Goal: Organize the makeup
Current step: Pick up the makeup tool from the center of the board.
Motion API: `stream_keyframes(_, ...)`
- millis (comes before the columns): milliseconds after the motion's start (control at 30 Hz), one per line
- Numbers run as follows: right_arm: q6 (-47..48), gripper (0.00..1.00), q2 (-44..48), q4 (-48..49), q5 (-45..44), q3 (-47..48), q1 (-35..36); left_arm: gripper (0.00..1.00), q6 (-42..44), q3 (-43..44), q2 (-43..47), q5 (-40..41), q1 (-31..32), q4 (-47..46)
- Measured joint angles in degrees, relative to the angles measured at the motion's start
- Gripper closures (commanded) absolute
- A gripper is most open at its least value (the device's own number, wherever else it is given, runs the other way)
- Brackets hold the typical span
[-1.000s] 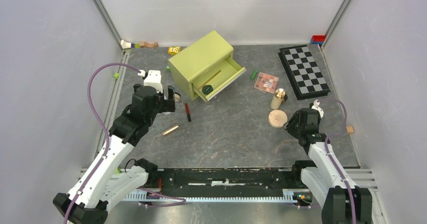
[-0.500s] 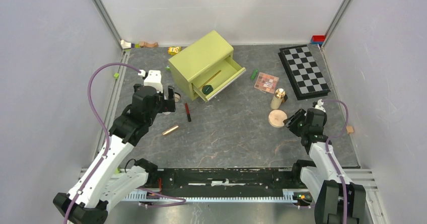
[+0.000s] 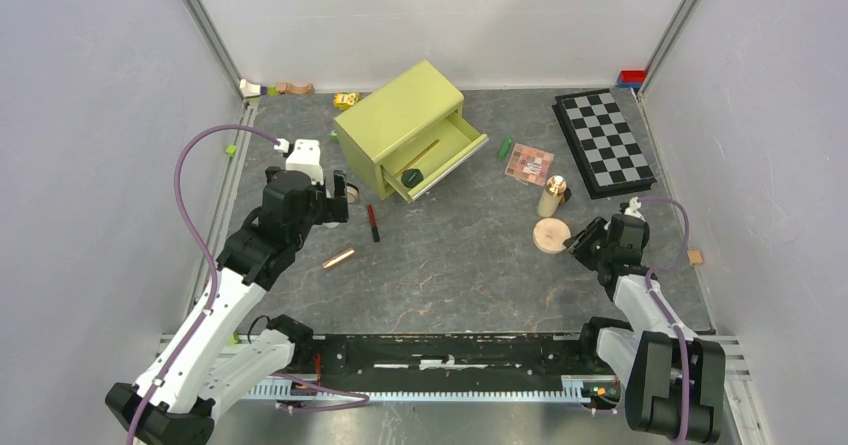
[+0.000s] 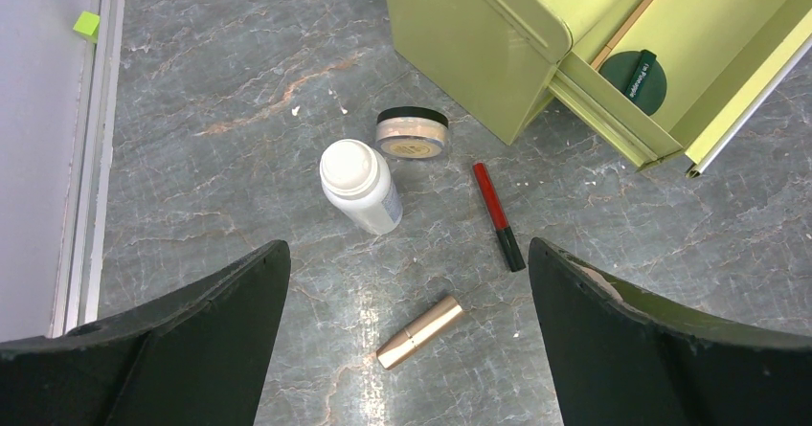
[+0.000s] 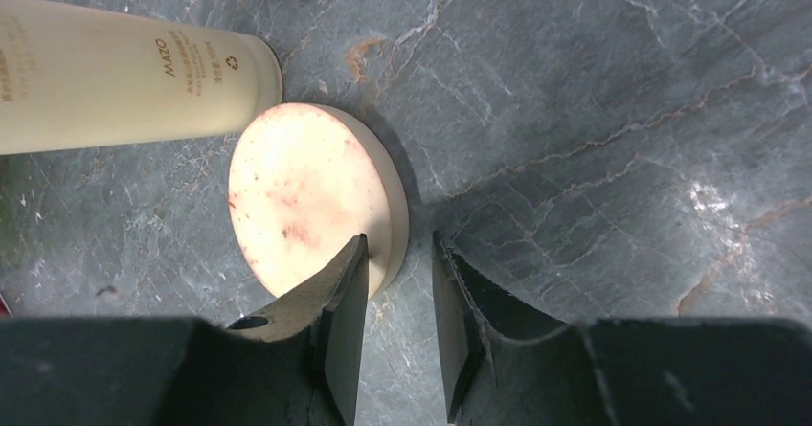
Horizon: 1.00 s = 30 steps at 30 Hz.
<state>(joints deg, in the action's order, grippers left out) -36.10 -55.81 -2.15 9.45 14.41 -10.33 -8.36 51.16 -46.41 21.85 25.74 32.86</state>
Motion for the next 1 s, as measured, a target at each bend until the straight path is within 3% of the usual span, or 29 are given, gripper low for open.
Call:
stream_keyframes(300, 0.57, 0.74, -1.6, 2.51, 1.14, -0.26, -0.48, 0.0, 0.0, 0.0, -0.09, 0.0, 0.0, -0.02)
stream_keyframes(600, 1.75, 1.0, -1.36, 2.97, 2.12, -0.28, -0.7, 0.0, 0.0, 0.0, -0.46, -0.9, 0.0, -0.04)
stream_keyframes(1000, 4.7, 1.0, 8.2, -6.43, -6.01, 5.51, -0.98, 0.0, 0.0, 0.0, -0.72, -1.31, 0.0, -0.04)
